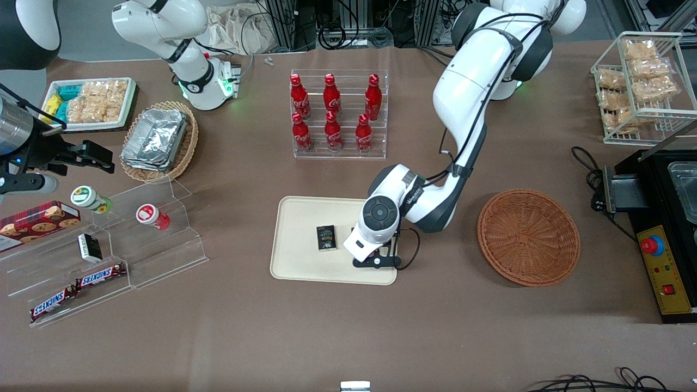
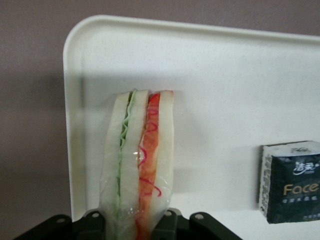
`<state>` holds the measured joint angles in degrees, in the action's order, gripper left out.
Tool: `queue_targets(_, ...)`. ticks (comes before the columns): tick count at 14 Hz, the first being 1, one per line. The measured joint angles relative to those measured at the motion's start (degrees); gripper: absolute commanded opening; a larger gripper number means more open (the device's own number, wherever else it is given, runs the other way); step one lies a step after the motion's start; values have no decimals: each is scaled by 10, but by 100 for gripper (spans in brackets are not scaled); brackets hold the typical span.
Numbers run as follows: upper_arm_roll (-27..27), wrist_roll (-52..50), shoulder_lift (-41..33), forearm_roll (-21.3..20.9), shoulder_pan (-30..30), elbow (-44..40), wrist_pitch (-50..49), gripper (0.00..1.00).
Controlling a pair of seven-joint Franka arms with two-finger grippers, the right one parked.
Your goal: Place sandwich from basket to tray
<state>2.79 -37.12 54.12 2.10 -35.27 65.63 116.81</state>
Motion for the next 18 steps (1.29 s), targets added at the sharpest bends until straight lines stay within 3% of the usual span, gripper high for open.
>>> queue_targets(4,-11,-15,-90,-1,6,-5,-74,100)
queue_targets(9,-65,-30,-228,-3,18,19,-199,100)
queue_targets(14,-76,-26,-378,-8,84,154,-210,100)
queue_targets(18,-77,97,-494,-12,154,246,-225,100)
